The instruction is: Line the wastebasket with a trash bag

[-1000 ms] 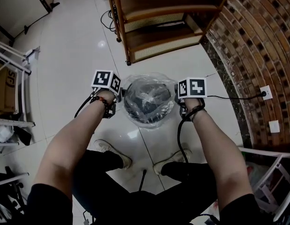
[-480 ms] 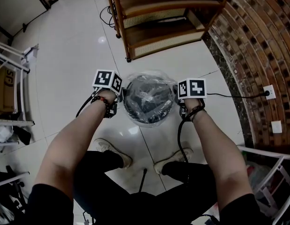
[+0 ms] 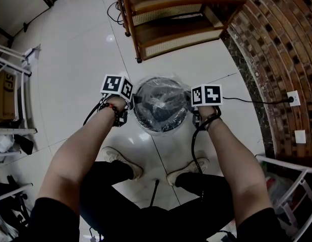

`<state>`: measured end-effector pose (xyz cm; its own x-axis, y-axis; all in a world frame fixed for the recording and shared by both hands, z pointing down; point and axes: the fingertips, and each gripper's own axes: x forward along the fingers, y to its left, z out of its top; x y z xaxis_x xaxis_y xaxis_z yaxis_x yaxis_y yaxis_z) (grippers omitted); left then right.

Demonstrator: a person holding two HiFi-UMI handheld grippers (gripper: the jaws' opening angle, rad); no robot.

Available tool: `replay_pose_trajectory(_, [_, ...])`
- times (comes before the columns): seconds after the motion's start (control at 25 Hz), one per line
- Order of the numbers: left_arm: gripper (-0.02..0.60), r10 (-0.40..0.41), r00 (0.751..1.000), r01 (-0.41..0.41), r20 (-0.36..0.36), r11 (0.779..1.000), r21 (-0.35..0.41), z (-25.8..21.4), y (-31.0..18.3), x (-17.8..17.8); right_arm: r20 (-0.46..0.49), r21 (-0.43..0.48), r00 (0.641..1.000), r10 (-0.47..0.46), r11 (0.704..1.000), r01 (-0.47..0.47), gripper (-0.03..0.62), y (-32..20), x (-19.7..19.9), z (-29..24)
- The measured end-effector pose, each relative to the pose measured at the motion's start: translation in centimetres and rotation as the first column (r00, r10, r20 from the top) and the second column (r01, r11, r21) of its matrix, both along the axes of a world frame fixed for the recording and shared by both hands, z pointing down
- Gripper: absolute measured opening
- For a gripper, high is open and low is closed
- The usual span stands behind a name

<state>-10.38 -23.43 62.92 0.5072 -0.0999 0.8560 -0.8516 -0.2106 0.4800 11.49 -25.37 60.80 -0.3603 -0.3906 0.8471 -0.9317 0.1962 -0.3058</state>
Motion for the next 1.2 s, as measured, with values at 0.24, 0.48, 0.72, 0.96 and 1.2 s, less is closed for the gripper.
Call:
replay_pose_trajectory(0.24, [0.195,0.000,1.000,0.000,-0.012,1.000,-0.017,0.8,0.1,0.5,0.024,-0.007,1.000,-0.005,1.000,0.005,0.081,-0.1,-0.3,0.7])
replay_pose_trajectory(0.48, [0.198,0.004,1.000,-0.005,-0.010,1.000,-0.022,1.5,0.0,0.6,0.057,-0.009,0.998,-0.016,1.000,0.017,0.097,-0.1,-0.7,1.3])
replay_pose_trajectory(0.72, [0.198,0.027,0.999,-0.026,0.021,0.999,-0.025,2.6,0.3,0.2,0.090,-0.019,0.996,-0.022,1.000,0.024,0.097,0.2,-1.0,2.2])
replay_pose_trajectory(0.96, [0.201,0.026,0.999,-0.025,0.022,0.999,-0.031,3.2,0.5,0.1,0.124,-0.011,0.992,-0.026,1.000,0.027,0.098,0.1,-1.3,2.7])
replay_pose_trajectory(1.2, [0.296,0.058,0.998,-0.059,-0.017,0.998,-0.010,2.6,0.6,0.7,0.153,0.007,0.986,-0.060,0.998,0.060,0.173,0.3,-1.0,1.9])
